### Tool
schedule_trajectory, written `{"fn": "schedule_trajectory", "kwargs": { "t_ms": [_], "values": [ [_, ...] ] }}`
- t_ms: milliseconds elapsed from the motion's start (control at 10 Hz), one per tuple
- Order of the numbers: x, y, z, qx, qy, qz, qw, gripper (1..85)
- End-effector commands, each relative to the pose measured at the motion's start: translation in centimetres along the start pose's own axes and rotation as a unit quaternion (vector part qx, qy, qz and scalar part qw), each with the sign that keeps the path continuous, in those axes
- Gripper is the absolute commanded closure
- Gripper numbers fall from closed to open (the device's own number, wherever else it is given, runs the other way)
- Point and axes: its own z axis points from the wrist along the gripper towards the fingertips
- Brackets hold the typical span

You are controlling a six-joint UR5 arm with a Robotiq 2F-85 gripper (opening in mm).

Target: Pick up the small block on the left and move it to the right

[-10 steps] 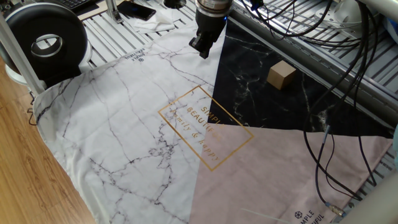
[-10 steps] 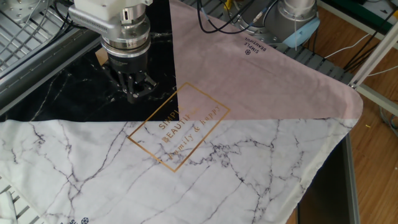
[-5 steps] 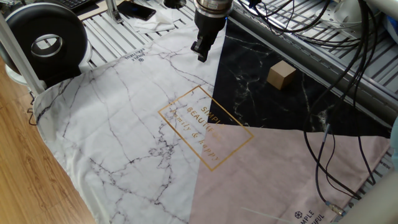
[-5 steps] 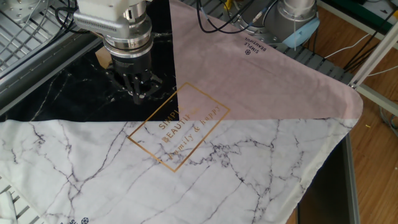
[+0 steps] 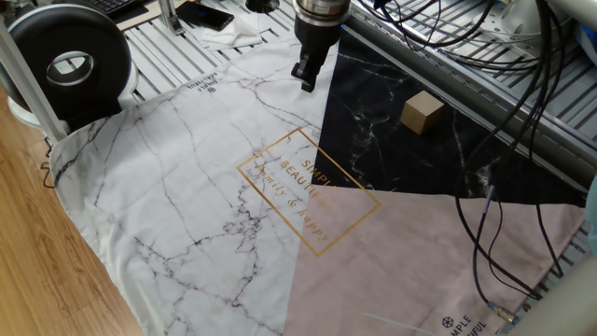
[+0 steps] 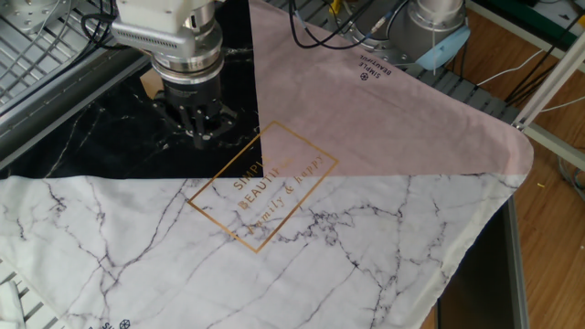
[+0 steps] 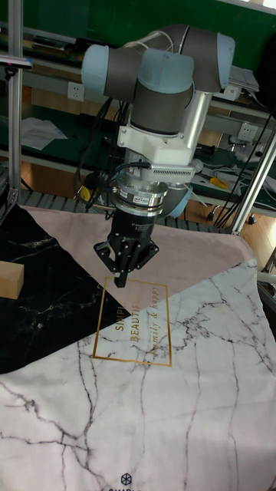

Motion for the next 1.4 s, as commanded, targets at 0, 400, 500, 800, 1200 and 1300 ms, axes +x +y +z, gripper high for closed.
{"fn": "schedule_trajectory", "kwargs": {
  "t_ms": [0,400,500,800,1200,1300],
  "values": [
    [1.1,-2.0,0.0,-0.011,0.033,0.007,0.9994,84.3],
    [2.4,-12.3,3.0,0.012,0.012,0.023,0.9996,27.0],
    [4.1,-14.3,3.7,0.018,0.027,0.037,0.9988,30.0],
    [8.8,-19.0,7.2,0.044,0.031,0.065,0.9965,34.7],
    [10.7,-19.2,8.1,0.025,0.020,0.069,0.9971,16.7],
    [10.5,-19.6,8.1,0.032,0.014,0.072,0.9968,4.0]
  ]
}}
